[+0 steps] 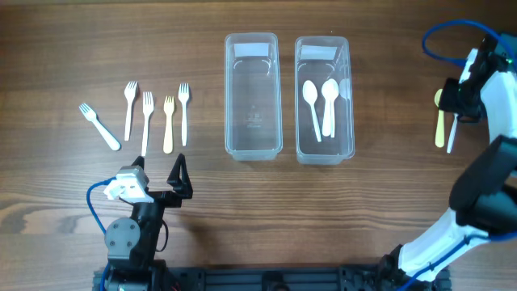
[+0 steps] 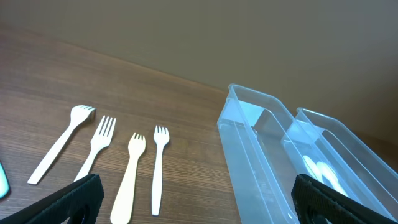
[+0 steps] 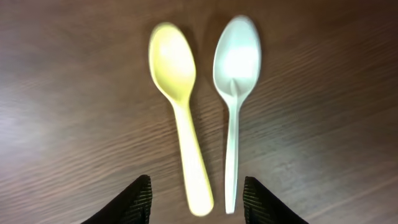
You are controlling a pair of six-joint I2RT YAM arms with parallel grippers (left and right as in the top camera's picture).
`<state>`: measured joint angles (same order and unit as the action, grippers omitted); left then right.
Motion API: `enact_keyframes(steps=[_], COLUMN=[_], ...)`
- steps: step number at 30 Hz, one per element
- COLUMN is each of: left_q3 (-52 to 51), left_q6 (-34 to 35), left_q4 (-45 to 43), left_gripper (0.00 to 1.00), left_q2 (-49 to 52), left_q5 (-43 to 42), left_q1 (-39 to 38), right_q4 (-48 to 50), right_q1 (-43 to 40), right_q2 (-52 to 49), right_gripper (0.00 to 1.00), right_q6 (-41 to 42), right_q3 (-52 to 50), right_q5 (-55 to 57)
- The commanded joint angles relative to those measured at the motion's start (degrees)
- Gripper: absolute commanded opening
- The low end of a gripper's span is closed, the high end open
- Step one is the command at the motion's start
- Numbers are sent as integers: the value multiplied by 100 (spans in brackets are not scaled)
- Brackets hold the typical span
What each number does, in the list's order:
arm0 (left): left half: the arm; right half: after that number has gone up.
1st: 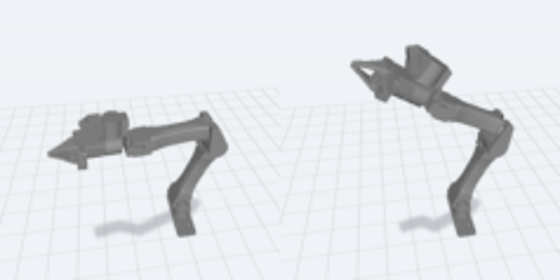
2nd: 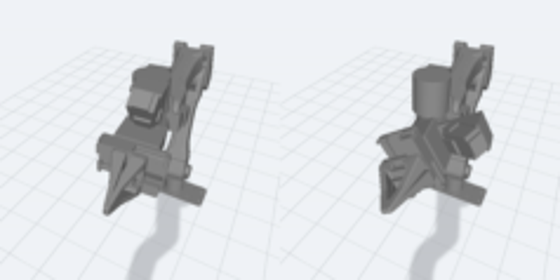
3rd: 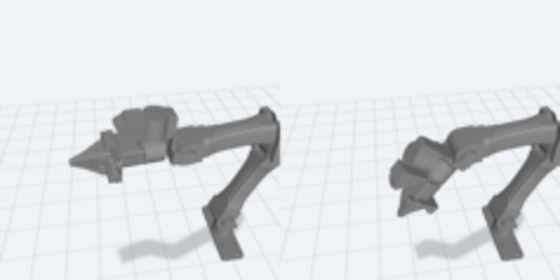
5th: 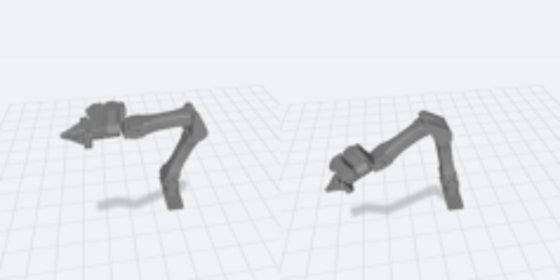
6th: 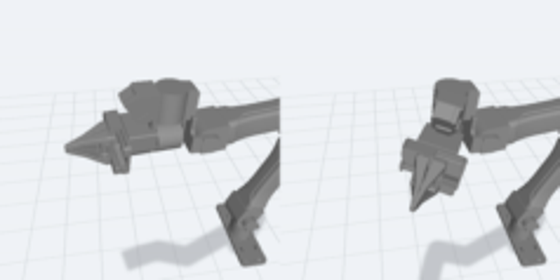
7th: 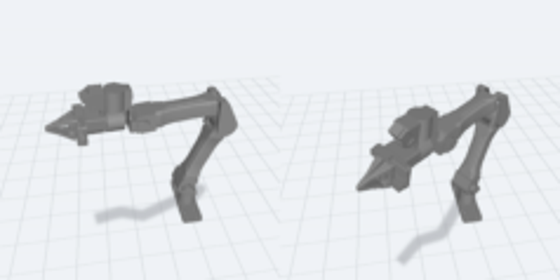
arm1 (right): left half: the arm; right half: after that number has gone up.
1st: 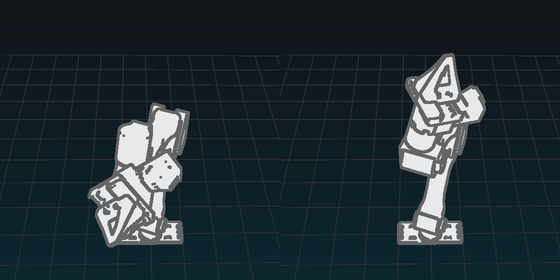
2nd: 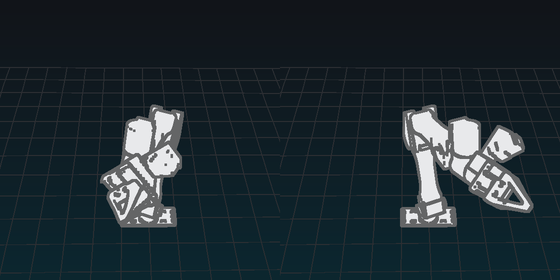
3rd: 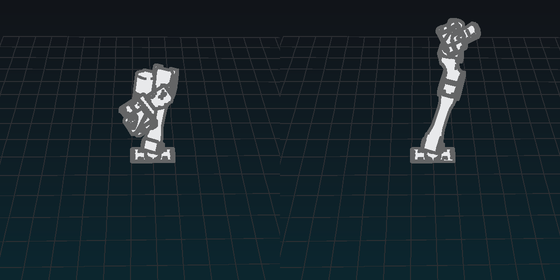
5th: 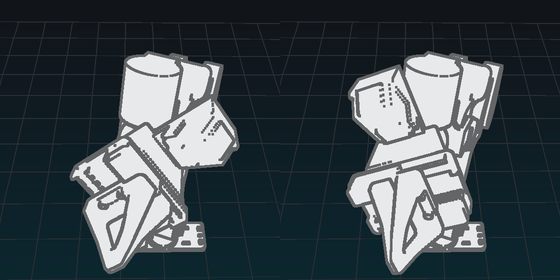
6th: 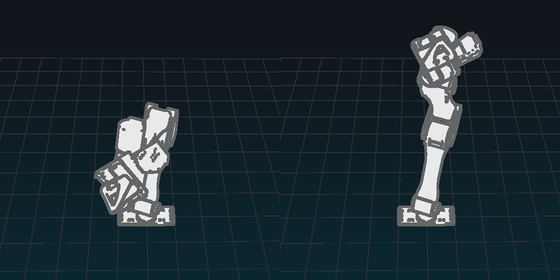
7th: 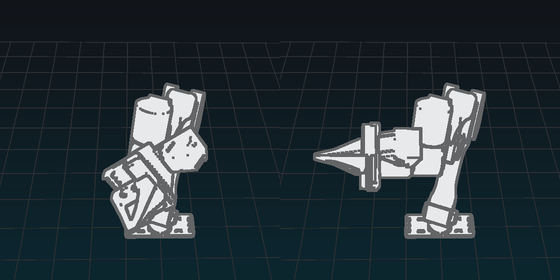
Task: Pack container
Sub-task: 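Grasp the yellow spoon with the right gripper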
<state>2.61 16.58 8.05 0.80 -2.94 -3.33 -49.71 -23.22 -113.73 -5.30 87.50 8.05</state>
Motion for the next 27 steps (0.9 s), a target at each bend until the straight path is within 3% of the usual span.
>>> enact_keyframes(steps=[1,27], left_q3=[-52,-52], left_q6=[-76,-79], left_q4=[-17,-17], left_gripper=[100,100], left_q2=[-35,-35], left_q5=[-46,-46], left_q1=[-20,-20], right_q4=[98,1268], right_q1=[-31,-33], right_q2=[-374,-693], right_gripper=[47,41], right_q6=[-223,-396], right_q3=[-24,-654], right_q5=[96,-319])
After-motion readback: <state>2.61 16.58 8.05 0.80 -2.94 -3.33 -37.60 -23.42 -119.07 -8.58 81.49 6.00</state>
